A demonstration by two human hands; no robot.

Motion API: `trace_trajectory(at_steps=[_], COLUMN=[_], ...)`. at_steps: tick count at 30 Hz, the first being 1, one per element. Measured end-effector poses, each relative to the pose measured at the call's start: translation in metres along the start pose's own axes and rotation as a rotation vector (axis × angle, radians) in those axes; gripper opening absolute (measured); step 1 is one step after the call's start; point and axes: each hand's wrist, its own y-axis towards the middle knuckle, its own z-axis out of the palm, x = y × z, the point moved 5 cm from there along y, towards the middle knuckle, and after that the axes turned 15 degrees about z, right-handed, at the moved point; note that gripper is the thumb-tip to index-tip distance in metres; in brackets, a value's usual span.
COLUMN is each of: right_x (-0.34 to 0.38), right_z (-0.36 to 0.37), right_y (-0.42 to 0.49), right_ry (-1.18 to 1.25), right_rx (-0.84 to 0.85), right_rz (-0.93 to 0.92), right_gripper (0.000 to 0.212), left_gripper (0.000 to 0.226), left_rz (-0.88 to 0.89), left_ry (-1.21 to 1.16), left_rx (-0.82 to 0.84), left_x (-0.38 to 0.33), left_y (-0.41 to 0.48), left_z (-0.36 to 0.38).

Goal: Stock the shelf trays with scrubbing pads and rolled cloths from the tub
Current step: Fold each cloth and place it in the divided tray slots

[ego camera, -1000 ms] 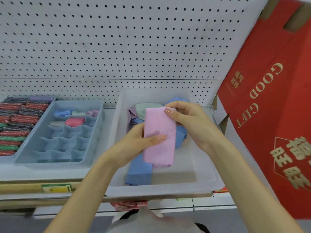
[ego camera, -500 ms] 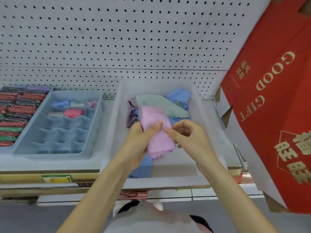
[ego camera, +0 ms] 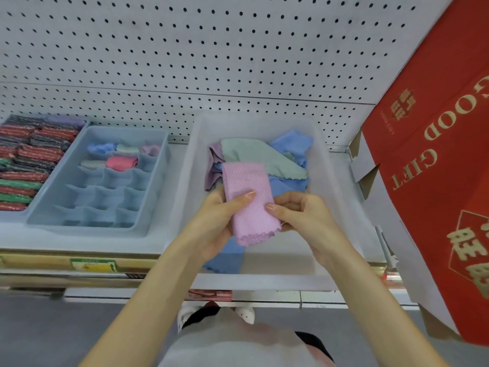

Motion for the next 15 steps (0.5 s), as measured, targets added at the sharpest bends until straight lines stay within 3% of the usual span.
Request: trace_trajectory(at_steps=[3,7,11,15], right_x=[0.002,0.001,0.009,0.007], right_z=[-0.004,0.006,0.006,0.011], right_y=[0.004,0.003,0.001,0.001], right_ry=[-0.113,-0.026,0.029,0.151], right_rx=[-0.085,0.17,0.16,0.203], right_rz=[-0.037,0.036,-0.035,0.049], right_gripper=[0.015,0.017,0.008,0.007], left_gripper=[0.021,0.018,0.025,0.021], left_rz=[0.001,0.007,-0.002,-0.049], left_ry=[-0.013,0.018,0.221,0.351], left_rx=[0.035,0.105,0.153,0.23], left_x=[-0.004,-0.01,-0.014,-0.019], left_y=[0.0,0.0,-0.002,-0.007], left_z=[0.001,0.005,0.001,-0.006])
